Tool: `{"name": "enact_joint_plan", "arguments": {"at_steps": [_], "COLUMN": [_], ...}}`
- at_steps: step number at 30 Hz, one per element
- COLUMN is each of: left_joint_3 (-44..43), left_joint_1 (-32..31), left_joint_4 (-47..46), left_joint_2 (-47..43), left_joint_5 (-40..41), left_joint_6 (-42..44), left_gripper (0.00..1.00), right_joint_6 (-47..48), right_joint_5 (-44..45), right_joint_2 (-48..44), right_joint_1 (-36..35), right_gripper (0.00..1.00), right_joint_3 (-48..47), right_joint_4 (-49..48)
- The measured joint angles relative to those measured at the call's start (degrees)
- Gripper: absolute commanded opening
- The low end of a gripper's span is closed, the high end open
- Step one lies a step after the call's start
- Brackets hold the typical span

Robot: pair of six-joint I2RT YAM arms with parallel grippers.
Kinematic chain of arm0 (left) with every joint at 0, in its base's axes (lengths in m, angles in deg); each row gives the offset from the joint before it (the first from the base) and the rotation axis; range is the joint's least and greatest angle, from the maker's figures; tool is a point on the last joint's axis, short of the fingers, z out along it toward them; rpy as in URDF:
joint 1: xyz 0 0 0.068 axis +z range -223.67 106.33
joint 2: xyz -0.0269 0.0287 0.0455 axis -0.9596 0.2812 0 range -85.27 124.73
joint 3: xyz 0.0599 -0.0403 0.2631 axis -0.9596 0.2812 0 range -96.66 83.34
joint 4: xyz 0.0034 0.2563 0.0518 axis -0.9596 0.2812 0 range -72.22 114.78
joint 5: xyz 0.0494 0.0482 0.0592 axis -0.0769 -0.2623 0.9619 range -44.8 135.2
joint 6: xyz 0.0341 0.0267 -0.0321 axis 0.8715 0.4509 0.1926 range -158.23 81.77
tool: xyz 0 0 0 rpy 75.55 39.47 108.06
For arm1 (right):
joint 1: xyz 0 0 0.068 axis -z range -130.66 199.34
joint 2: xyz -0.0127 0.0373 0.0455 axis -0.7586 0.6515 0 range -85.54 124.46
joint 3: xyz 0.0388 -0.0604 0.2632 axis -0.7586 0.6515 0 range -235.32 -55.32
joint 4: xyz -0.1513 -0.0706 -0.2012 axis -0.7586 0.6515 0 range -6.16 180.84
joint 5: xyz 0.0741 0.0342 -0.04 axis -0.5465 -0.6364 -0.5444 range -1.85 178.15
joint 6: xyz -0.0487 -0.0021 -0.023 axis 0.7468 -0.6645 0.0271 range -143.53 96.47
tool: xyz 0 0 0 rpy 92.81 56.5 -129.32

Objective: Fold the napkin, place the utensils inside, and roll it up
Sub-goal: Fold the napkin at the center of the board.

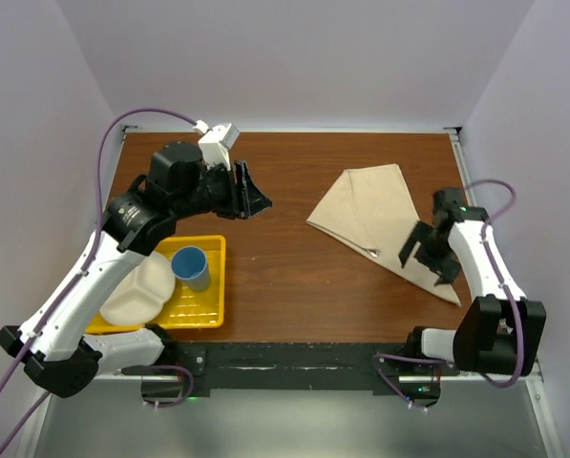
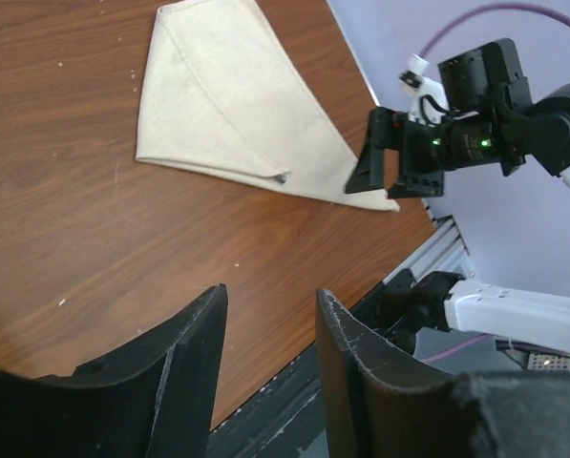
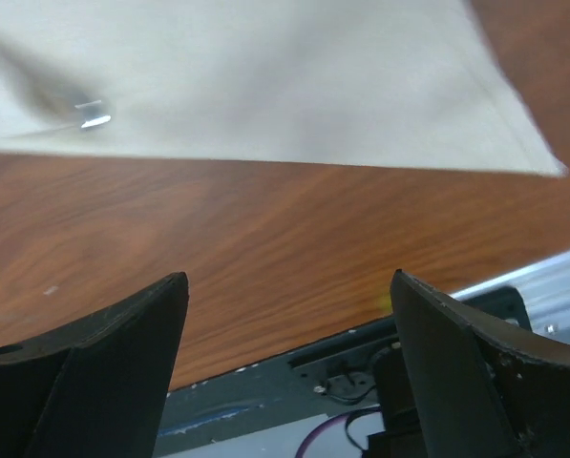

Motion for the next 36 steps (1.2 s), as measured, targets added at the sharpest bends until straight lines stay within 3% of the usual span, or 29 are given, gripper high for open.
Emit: {"name": "enact_joint_plan", "arguments": {"at_steps": [4,6,7,8,9,12,16,23,36], "left_joint_3": [-1.1,-1.9,-2.1,-2.1,-2.1,-2.2,-2.8,-4.1,-4.1], "left_joint_1": [0.0,0.0,-0.1,-0.3,-0.6,-2.6,-5.9,-9.5,-9.9], "left_joint_4": [3.4,4.6,5.1,5.4,5.9,7.5,10.1,12.2,14.3], "left_joint_2": [0.9,1.6,1.8,1.9,1.9,1.9,1.9,0.7,0.6], "left_joint_5": [0.4,0.7,1.1,1.6,2.4,5.9,12.5,20.4,24.2], "left_joint_6": [2.8,3.9,4.6,5.1,5.3,6.7,8.4,10.6,11.1], "left_gripper": [0.48,0.49,0.49,0.50,0.52,0.55,0.57,0.57,0.53], "right_joint_6": [-0.2,-1.4,-2.0,-2.8,-3.5,-6.0,-9.5,-11.9,-10.9], "right_joint_5": [-0.2,-0.4,-0.4,-0.2,-0.1,0.6,1.9,4.0,-0.2], "right_joint_2": [-4.8,-7.0,-8.0,-9.0,-9.9,-11.3,-10.3,-7.5,-5.1], "right_joint_1": [15.3,20.2,21.6,22.8,23.8,27.3,31.1,37.5,39.5], "right_gripper": [0.84,0.76,0.70,0.56,0.51,0.50,0.57,0.58,0.55], "right_joint_3": [8.9,10.2,10.6,11.1,11.7,14.8,17.2,18.9,22.9], "right_joint_4": [-0.6,-0.8,-1.1,-1.7,-2.4,-3.9,-4.2,-7.9,-19.8]}}
